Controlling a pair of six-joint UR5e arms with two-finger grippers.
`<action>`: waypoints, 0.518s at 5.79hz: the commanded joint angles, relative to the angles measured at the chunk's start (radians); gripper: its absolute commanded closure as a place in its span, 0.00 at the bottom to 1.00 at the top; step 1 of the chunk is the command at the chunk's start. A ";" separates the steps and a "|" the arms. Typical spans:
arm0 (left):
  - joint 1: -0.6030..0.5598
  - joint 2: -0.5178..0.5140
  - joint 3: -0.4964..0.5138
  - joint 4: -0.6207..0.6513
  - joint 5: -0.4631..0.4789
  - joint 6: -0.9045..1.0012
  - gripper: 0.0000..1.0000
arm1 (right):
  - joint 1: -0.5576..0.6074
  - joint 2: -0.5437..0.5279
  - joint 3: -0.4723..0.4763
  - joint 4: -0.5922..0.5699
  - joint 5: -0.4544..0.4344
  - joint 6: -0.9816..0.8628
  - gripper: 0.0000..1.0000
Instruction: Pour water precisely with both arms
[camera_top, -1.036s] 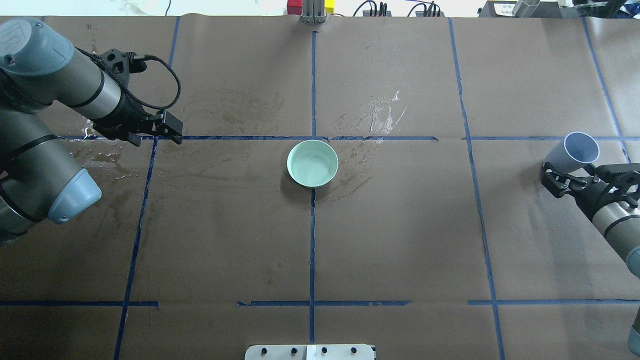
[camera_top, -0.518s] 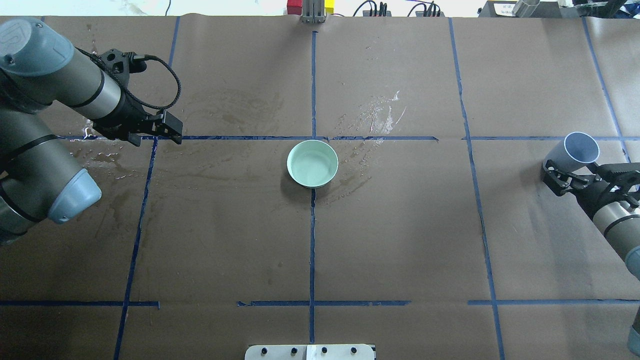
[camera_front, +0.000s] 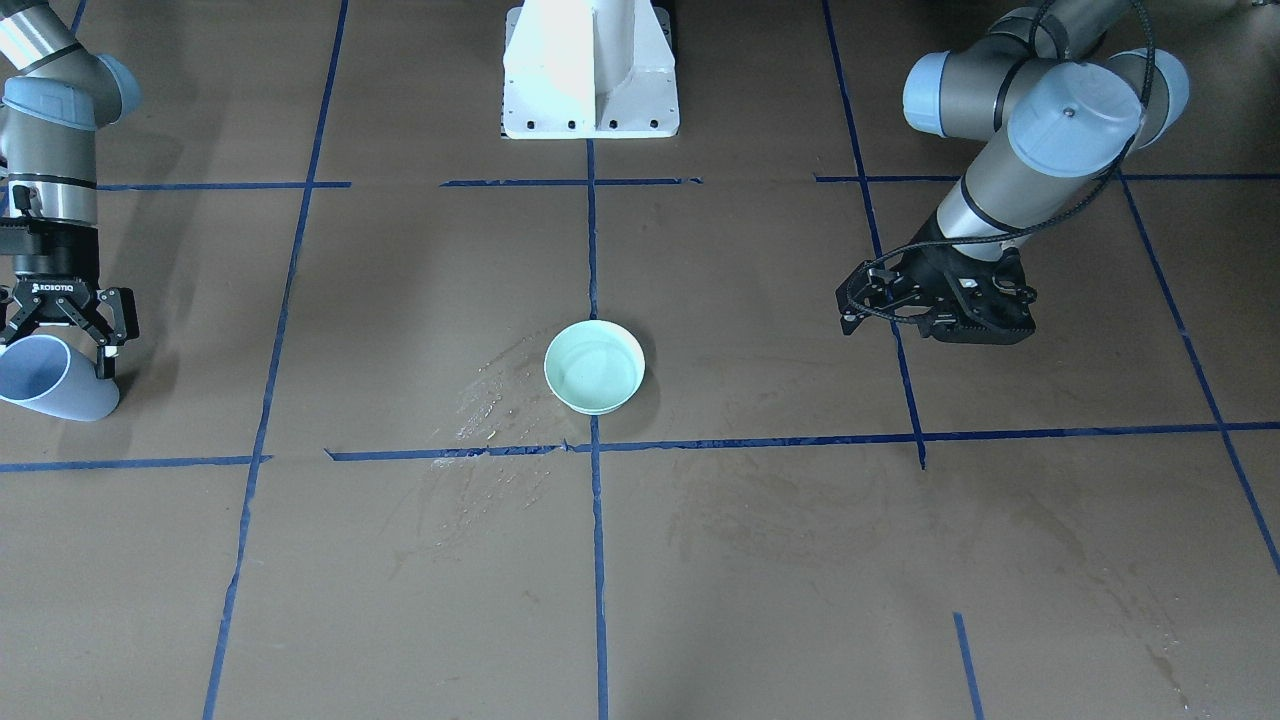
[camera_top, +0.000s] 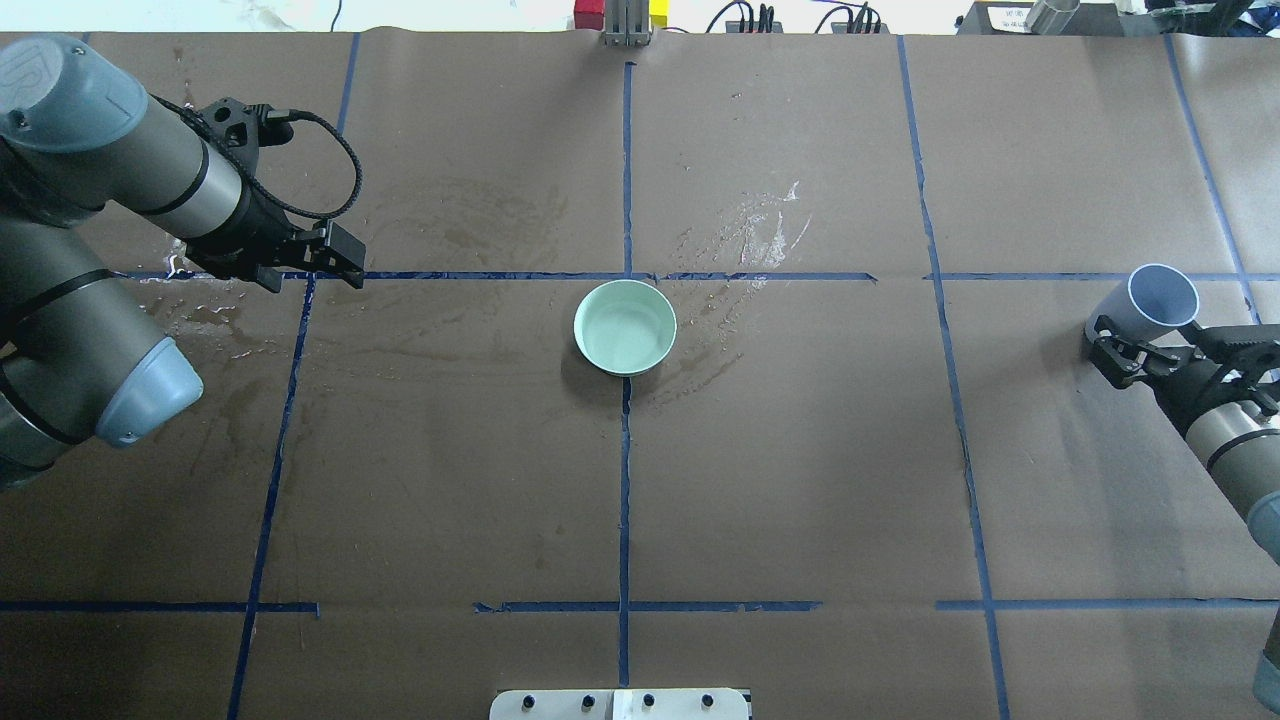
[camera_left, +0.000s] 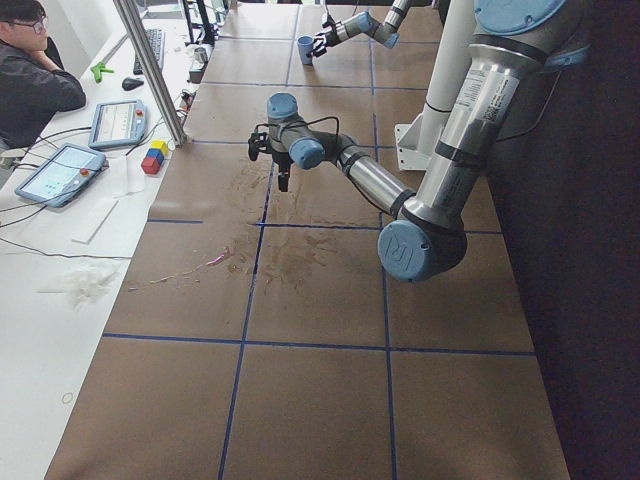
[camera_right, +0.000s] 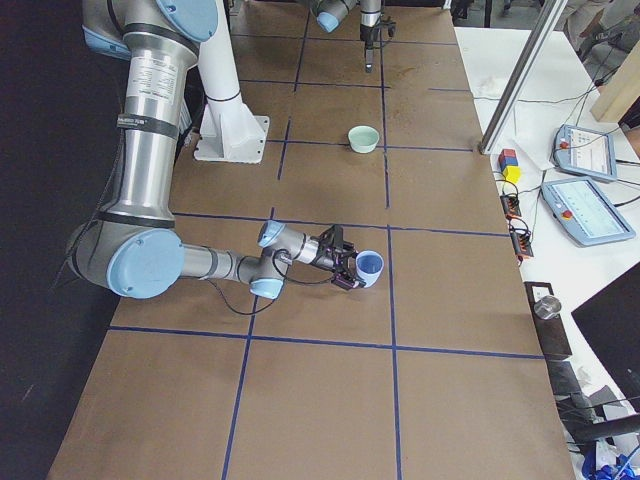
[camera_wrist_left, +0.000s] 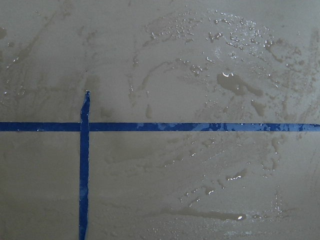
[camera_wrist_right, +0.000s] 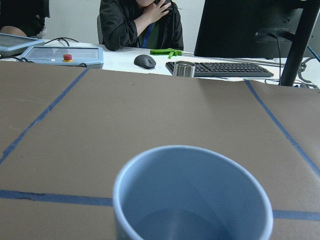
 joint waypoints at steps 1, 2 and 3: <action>0.000 0.000 0.000 0.000 0.000 0.000 0.00 | 0.009 0.063 -0.048 -0.002 -0.026 -0.016 0.00; 0.000 0.000 0.000 0.000 0.000 0.000 0.00 | 0.020 0.065 -0.055 0.003 -0.023 -0.032 0.00; 0.000 0.000 0.000 0.000 0.000 0.000 0.00 | 0.022 0.060 -0.055 0.006 -0.024 -0.036 0.00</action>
